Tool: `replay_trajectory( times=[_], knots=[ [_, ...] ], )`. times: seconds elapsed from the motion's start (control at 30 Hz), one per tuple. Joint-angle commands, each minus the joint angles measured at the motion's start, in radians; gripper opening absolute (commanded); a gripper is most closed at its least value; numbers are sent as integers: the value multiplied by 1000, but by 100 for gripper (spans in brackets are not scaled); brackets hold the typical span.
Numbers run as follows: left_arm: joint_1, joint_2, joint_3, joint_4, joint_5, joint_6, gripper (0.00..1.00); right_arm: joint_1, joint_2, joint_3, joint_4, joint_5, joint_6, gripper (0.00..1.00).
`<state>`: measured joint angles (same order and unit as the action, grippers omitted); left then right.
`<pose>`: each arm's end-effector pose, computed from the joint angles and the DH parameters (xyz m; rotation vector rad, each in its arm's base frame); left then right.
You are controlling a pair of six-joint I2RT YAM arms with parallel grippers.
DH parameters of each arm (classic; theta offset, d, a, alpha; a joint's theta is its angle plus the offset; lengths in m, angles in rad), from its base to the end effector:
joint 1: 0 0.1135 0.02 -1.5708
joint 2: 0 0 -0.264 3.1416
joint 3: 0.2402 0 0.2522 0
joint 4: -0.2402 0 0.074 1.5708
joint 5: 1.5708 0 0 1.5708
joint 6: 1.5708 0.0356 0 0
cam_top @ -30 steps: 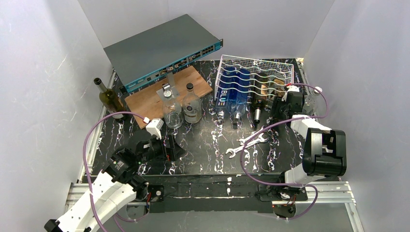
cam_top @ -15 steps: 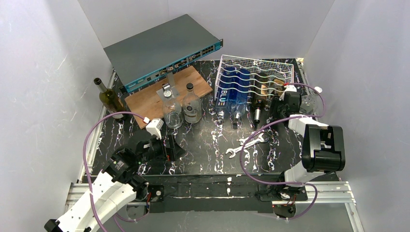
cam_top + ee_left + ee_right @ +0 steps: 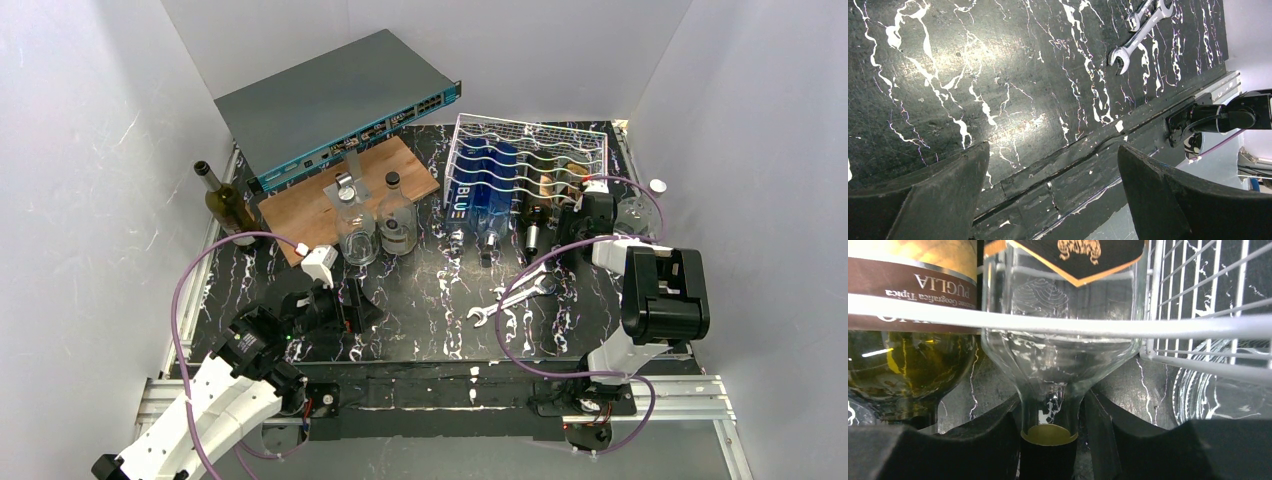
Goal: Take the wine bottle off the wine rack
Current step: Pick up the wine bottle from the wine rack.
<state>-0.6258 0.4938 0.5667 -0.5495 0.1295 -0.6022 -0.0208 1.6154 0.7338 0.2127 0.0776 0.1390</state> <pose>0.0983 -0.0767 0.2662 0.1110 2.1624 -0.8739 0.3196 -0.0094 0.1584 0.2205 2.2265 -0.0227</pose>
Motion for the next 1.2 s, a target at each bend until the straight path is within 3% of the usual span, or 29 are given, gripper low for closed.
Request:
replay_trajectory(
  times=[0.0, 0.5, 1.17],
  knots=[
    [-3, -8, -5, -3, -13, -1, 99, 2, 25, 14, 41, 32, 14, 52],
    [-4, 5, 8, -7, -13, -2, 99, 3, 10, 23, 69, -15, 49, 55],
    [-4, -3, 2, -7, -4, -21, 99, 2, 28, 54, 72, 65, 97, 56]
  ],
)
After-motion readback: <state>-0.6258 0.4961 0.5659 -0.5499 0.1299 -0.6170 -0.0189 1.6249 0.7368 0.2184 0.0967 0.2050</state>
